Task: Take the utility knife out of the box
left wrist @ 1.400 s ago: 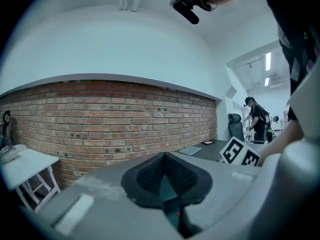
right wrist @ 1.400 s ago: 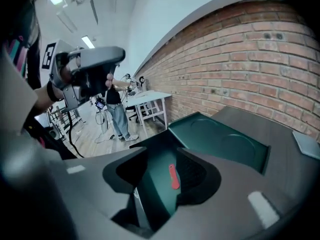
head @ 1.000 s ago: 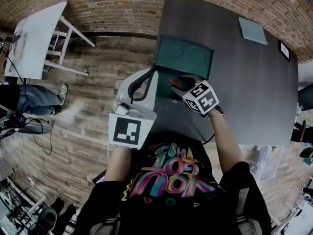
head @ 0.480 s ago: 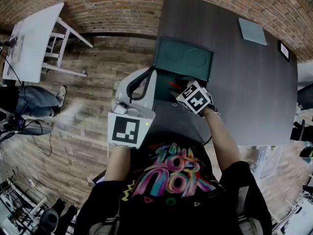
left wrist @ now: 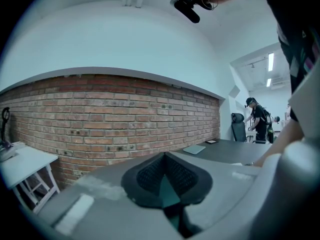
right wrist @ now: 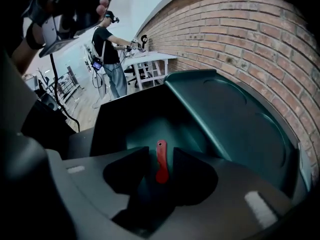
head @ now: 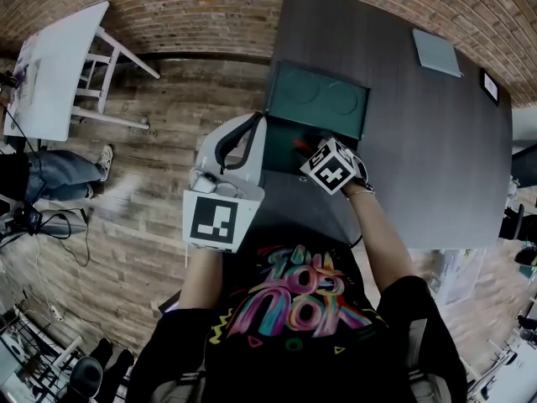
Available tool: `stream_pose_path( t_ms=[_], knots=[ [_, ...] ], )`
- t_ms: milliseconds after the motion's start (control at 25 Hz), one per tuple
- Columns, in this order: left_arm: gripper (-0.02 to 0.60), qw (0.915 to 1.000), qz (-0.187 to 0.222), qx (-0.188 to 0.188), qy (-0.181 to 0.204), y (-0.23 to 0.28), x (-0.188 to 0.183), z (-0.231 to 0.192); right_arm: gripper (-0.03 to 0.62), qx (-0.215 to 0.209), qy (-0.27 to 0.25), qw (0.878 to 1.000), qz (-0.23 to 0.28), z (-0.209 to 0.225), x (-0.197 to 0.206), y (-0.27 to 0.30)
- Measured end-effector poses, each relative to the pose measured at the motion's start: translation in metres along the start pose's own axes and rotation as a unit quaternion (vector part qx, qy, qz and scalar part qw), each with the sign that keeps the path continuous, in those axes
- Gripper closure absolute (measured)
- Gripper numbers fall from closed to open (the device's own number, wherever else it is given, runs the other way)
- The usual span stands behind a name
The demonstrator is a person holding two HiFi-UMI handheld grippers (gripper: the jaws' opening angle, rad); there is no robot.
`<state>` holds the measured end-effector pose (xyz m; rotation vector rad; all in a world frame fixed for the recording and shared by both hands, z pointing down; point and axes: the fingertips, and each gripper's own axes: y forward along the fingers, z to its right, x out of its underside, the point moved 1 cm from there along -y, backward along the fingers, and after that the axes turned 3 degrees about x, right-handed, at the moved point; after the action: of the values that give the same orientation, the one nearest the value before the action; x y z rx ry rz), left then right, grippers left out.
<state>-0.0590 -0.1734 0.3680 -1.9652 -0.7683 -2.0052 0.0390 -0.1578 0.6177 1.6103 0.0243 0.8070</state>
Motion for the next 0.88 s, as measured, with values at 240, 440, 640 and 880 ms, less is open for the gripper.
stream_pose_path(
  t_ms=[240, 440, 640, 880],
  knots=[
    [0.581, 1.0, 0.001, 0.001, 0.0, 0.0008, 0.0004, 0.0026, 0.439, 0.003, -0.002, 1.0, 0.0, 0.0002, 0.0016, -0.0003],
    [0.581, 1.0, 0.0, 0.003, 0.002, 0.0017, -0.0003, 0.0057, 0.442, 0.003, 0.0, 1.0, 0.0, 0.0011, 0.0023, -0.0014],
    [0.581, 1.0, -0.001, 0.0, 0.0, 0.0013, 0.0007, 0.0021, 0.471, 0.001, 0.008, 1.0, 0.004, 0.0034, 0.0005, -0.0007],
    [0.581, 1.0, -0.002, -0.003, 0.006, -0.0003, -0.0005, 0.0016, 0.539, -0.01, 0.024, 1.0, 0.008, 0.0029, 0.0002, -0.0012]
  ],
)
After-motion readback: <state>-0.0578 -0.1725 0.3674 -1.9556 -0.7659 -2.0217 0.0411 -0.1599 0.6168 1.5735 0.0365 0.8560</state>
